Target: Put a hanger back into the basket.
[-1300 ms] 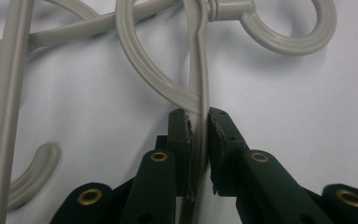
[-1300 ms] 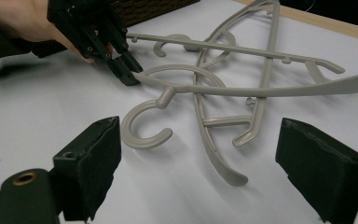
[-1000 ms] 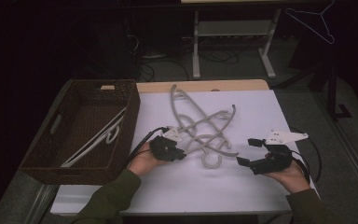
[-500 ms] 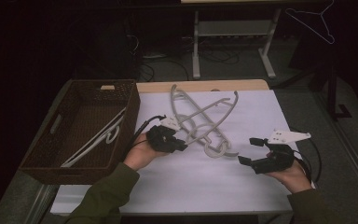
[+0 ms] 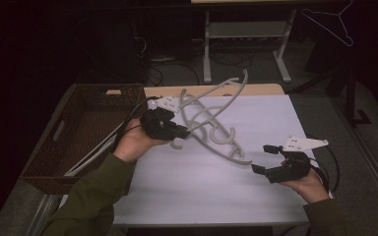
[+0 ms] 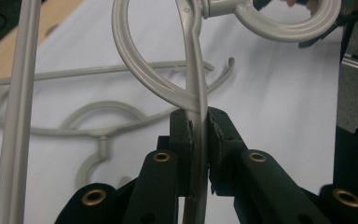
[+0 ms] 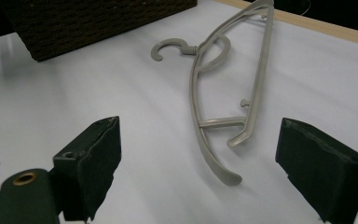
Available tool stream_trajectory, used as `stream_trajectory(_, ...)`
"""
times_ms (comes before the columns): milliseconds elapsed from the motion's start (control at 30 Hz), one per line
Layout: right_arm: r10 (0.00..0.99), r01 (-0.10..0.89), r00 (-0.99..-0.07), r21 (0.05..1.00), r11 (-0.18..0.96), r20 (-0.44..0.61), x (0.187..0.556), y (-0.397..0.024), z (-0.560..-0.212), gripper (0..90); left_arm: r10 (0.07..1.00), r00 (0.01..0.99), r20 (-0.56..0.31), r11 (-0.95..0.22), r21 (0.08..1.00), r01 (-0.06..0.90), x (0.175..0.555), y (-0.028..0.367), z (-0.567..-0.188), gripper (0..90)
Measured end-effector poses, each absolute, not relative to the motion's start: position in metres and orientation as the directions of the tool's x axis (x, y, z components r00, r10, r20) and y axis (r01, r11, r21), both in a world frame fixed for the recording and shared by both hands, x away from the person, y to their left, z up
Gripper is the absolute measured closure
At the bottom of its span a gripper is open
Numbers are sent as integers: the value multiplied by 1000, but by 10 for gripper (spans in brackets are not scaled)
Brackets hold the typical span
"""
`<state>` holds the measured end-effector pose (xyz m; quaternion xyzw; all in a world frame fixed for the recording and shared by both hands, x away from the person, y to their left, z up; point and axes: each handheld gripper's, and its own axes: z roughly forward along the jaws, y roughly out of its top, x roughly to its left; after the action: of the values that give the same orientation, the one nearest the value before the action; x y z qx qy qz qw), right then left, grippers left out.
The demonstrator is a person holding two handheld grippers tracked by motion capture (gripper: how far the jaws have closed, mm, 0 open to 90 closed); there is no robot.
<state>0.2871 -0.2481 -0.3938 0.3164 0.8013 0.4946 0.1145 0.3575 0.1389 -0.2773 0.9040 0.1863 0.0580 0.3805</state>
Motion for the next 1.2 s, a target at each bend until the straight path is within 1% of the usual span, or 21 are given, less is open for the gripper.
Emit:
stream_trajectory(100,619,392,-775,865,313,127,287,-248,-394,136,402,915,-19,-633,717,293,359,154,-264,818)
stream_trajectory(200,619,393,-775,865,313,129,287,-248,-394,136,430,902,-23,-611,729,310,359,173,-255,818)
stream_trajectory(233,619,393,-775,865,312,128,287,-248,-394,136,437,899,-17,-611,728,311,360,180,-253,818)
stream_trajectory(267,619,392,-775,865,312,128,288,-248,-394,136,456,890,-16,-604,729,322,360,196,-250,818)
stream_trajectory(300,619,392,-775,865,312,128,288,-248,-394,136,456,890,-16,-604,729,322,360,196,-250,818)
stream_trajectory(433,620,395,-774,864,313,129,288,-248,-394,136,504,863,-16,-582,733,353,359,230,-248,818)
stream_trajectory(467,620,395,-774,864,314,128,288,-248,-394,136,525,851,-8,-577,731,363,358,247,-248,818)
stream_trajectory(500,620,395,-774,863,314,129,288,-248,-395,136,525,851,-8,-577,731,363,358,247,-248,818)
stream_trajectory(567,619,397,-775,861,318,129,289,-247,-395,136,548,837,-5,-569,731,377,356,264,-248,818)
stream_trajectory(867,618,400,-776,856,326,127,290,-245,-396,136,622,782,-47,-521,721,457,343,326,-266,818)
stream_trajectory(1200,620,404,-774,853,331,127,291,-244,-397,136,659,746,-95,-492,696,523,331,365,-294,818)
